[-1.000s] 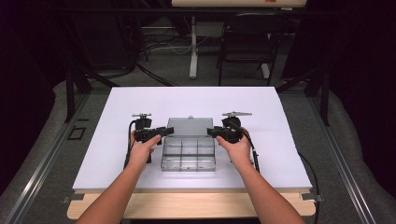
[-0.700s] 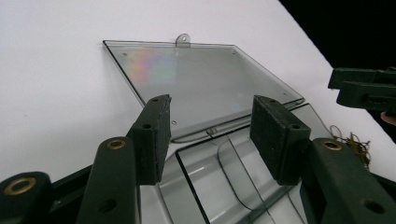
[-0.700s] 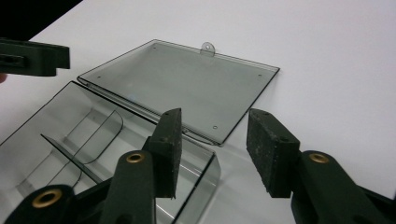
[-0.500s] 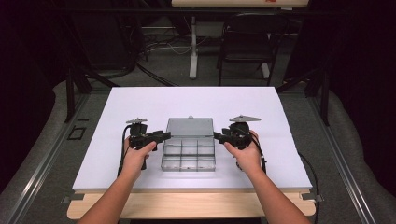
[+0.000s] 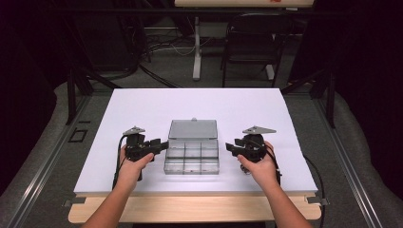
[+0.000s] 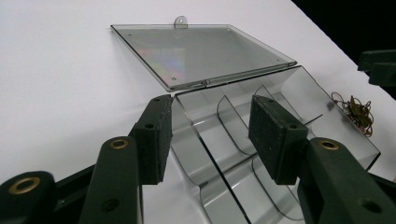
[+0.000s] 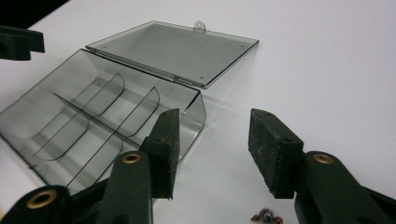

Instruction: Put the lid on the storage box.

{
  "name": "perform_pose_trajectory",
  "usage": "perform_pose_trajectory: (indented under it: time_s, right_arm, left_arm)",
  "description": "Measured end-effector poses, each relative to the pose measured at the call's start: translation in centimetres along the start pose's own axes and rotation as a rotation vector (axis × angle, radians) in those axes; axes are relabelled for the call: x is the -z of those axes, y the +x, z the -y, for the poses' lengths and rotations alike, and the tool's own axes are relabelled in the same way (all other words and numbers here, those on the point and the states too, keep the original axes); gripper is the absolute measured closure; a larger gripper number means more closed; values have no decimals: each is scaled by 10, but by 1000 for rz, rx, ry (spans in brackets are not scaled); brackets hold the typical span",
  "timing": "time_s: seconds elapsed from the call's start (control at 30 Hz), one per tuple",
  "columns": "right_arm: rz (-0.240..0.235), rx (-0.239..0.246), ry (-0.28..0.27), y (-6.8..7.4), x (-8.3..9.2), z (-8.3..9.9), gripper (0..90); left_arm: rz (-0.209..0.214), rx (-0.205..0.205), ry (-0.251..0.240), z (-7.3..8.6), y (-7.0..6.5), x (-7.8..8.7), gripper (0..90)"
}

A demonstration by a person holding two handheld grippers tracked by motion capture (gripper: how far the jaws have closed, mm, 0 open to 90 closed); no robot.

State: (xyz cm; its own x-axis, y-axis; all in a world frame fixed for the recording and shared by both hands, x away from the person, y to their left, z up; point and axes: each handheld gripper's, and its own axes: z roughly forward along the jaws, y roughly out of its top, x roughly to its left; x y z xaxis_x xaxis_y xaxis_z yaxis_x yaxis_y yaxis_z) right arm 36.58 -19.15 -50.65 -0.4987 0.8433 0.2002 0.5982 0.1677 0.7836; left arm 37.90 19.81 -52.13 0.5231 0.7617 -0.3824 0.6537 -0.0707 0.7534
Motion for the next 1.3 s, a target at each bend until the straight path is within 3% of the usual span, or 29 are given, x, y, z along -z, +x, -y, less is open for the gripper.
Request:
perform_pose_trajectory:
  time_s: [0.07,0.27,0.4,0.67,0.83,0.9,1.0,1.1,1.3]
  right_arm:
    - [-26,-30,-12,-3,4,4,557]
    - [-42,-71,-12,-12,11,12,591]
    - [-17,-48,-10,-14,17,17,588]
    - [-26,-50,-68,-19,26,27,486]
    - [-1,-66,-95,-23,34,37,443]
    - [10,-78,-101,-26,36,40,437]
    - [38,-63,-121,-28,38,44,484]
    - [83,-38,-84,-33,39,47,553]
    - [88,-58,-42,-39,38,52,629]
  left_arm:
    - [-1,-10,-3,3,-1,3,498]
    - [-8,-22,-8,11,-3,11,498]
    - [-15,-20,-10,16,-3,13,498]
    - [-20,-28,-8,23,-1,16,498]
    - [-35,-74,9,27,-1,18,506]
    - [-36,-72,17,29,-1,19,506]
    - [-43,-74,9,31,-1,20,506]
    - [-64,-102,10,32,-1,24,506]
    - [-52,-79,2,36,3,26,506]
